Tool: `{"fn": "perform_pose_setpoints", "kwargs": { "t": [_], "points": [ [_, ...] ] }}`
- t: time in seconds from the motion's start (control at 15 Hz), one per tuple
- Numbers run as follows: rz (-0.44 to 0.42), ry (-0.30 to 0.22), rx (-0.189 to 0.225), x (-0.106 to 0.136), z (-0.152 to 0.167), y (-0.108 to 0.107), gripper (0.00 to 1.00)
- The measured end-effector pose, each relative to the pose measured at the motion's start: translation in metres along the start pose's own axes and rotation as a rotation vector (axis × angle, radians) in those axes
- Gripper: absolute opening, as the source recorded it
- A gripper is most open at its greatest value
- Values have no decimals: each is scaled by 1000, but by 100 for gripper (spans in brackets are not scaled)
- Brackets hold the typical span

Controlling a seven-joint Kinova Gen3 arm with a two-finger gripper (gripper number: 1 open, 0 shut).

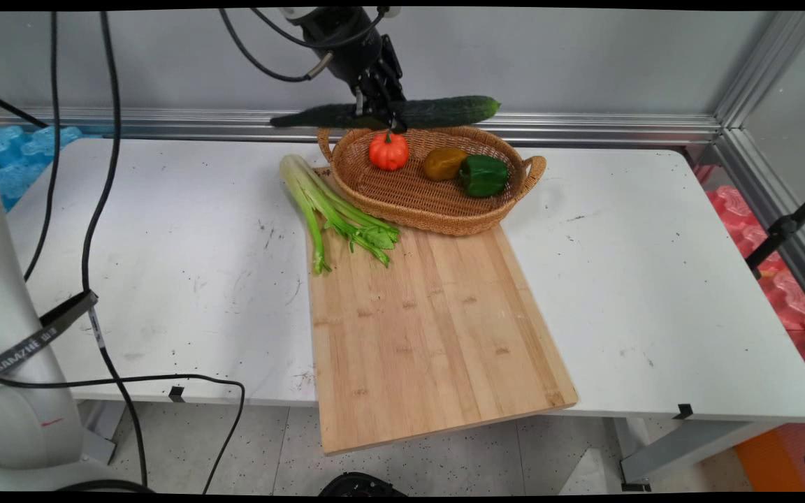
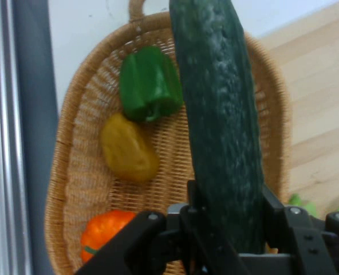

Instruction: Place the picked object in the vegetable basket

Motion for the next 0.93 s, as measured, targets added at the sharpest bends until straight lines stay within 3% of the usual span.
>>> {"fn": "perform_pose_setpoints", "kwargs": {
  "t": [0.47,0.93],
  "points": [
    [145,-15,-26,-13,47,-40,0],
    [254,-12,-77,-16,89,-51,0]
  ]
}}
